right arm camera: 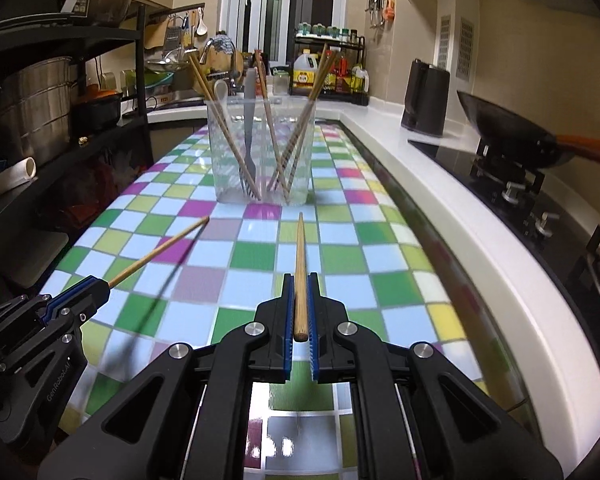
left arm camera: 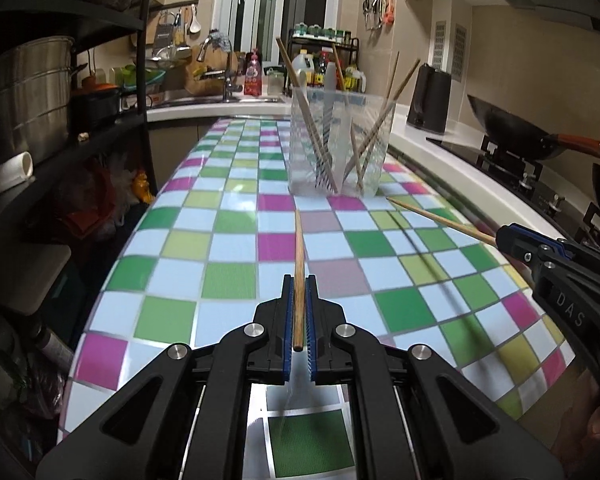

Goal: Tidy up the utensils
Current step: 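Lift both held chopsticks and carry them above the clear container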

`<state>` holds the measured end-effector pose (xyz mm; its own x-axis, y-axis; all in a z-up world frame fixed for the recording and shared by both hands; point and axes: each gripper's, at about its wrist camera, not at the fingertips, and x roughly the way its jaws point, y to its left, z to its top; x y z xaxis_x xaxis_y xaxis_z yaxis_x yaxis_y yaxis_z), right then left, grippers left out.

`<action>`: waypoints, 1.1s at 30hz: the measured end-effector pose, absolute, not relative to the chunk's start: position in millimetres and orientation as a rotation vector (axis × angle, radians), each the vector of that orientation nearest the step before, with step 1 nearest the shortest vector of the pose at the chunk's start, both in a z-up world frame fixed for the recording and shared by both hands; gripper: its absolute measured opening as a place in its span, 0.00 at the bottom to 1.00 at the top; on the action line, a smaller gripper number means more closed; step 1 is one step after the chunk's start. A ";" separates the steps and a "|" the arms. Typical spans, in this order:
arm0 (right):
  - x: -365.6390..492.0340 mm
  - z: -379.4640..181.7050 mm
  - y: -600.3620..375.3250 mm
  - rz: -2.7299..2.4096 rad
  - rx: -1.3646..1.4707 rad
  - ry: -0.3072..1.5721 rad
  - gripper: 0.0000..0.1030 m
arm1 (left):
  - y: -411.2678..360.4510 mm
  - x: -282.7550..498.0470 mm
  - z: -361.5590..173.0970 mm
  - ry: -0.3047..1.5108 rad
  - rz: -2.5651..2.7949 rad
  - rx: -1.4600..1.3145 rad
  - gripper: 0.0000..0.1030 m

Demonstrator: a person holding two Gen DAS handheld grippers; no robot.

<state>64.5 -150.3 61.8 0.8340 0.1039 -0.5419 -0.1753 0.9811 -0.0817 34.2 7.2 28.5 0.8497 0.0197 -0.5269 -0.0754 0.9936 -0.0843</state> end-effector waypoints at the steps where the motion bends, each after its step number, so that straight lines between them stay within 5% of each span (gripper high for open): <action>1: 63.3 67.5 -150.8 0.146 -0.131 0.559 0.06 | 9.1 33.1 32.3 0.540 0.053 -0.105 0.05; 33: 69.0 169.1 -168.3 0.224 -0.071 0.436 0.06 | 37.2 48.5 128.1 0.380 -0.012 -0.105 0.05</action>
<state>69.0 -168.3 169.1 0.8823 0.1994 -0.4263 -0.2297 0.9731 -0.0201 48.5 37.2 128.1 0.9286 -0.0314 -0.3696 -0.0079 0.9945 -0.1042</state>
